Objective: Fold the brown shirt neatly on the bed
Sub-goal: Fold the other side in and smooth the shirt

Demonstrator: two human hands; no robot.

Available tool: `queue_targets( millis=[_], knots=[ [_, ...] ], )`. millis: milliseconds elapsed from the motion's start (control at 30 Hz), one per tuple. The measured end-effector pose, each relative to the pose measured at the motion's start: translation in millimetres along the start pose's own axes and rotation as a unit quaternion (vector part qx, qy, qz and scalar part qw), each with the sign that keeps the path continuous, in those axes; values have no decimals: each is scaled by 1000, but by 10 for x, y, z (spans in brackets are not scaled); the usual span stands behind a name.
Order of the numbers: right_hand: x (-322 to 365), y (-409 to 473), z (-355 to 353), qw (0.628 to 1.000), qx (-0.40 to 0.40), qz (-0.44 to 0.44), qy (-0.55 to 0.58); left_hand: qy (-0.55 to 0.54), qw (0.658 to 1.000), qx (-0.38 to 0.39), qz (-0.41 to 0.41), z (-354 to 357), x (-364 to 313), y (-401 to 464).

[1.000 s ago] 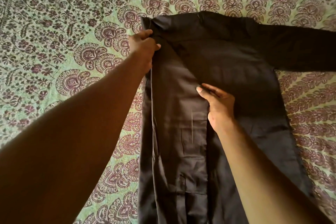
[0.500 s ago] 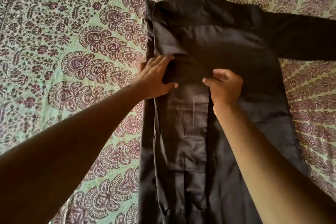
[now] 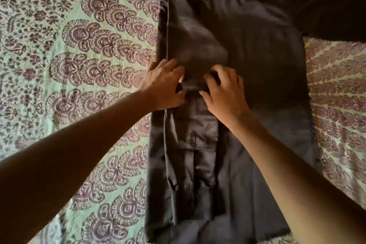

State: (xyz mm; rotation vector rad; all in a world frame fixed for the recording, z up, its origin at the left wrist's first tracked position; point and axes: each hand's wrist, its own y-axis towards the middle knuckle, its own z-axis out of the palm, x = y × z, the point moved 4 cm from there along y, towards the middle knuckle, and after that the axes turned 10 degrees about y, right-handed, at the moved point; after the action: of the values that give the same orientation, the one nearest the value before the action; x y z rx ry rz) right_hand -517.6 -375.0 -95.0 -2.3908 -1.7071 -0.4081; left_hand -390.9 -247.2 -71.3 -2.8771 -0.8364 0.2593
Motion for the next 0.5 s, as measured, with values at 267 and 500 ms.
queue_targets(
  millis=[267, 500],
  knots=[
    [164, -887, 140, 992, 26, -118, 45, 100, 982, 156, 17, 236, -197, -721],
    [230, -1591, 109, 982, 175, -71, -22, 85, 990, 108, 38, 196, -400, -1001]
  ],
)
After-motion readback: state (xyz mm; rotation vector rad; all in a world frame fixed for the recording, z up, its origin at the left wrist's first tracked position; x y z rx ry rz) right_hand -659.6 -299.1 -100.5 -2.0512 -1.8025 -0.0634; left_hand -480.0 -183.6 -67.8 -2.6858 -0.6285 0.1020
